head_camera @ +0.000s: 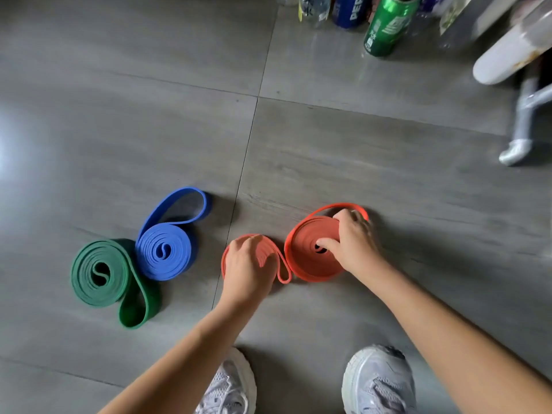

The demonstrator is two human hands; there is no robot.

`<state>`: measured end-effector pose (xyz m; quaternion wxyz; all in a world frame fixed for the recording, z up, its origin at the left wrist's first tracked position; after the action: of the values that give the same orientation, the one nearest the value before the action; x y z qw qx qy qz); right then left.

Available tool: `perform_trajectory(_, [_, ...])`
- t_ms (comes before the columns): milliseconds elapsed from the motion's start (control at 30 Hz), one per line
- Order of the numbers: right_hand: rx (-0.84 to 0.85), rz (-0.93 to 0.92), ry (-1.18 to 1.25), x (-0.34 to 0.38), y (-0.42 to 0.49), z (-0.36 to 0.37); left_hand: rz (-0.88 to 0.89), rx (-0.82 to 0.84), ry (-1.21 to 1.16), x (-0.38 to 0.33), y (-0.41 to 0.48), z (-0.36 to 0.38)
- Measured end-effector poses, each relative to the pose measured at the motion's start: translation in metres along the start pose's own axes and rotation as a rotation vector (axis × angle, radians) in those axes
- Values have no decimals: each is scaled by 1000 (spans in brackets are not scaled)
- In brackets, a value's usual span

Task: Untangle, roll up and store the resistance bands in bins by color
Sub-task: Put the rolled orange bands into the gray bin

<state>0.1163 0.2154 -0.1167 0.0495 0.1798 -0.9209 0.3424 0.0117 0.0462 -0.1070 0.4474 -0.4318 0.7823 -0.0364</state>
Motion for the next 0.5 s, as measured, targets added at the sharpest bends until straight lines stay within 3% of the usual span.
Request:
perform_trajectory(100, [-80,-6,-110,-1,5,1,-361,-210,19,44,-6,-18])
perform_trajectory(167, [-104,-5,-97,-1,2,3,-624,-249,-155,71,-15,-18])
perform_trajectory(200, [-119,-3,-67,0,0,4,-662,-262,-284,75,-19,-14])
perform_trajectory(267, [-144,7,20,-2,-3,4,-586,-243,-407,75,-23,-7])
perform_trajectory(400, [-152,2,69,-7,-2,5,-495,-245,-424,72,-17,-6])
perform_trajectory(500, [-158,0,47,-7,-2,6,-328,-241,-334,56,-10,-20])
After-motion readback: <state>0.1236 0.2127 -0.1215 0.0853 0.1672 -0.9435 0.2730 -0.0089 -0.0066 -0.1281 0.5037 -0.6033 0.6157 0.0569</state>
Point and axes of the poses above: each hand's wrist, its own y-axis towards the middle knuckle, its own z-axis out of the palm, x = y × z, the point moved 4 cm from there along y, towards the middle knuckle, and after that the axes turned 14 degrees about z, right-handed, at the moved point
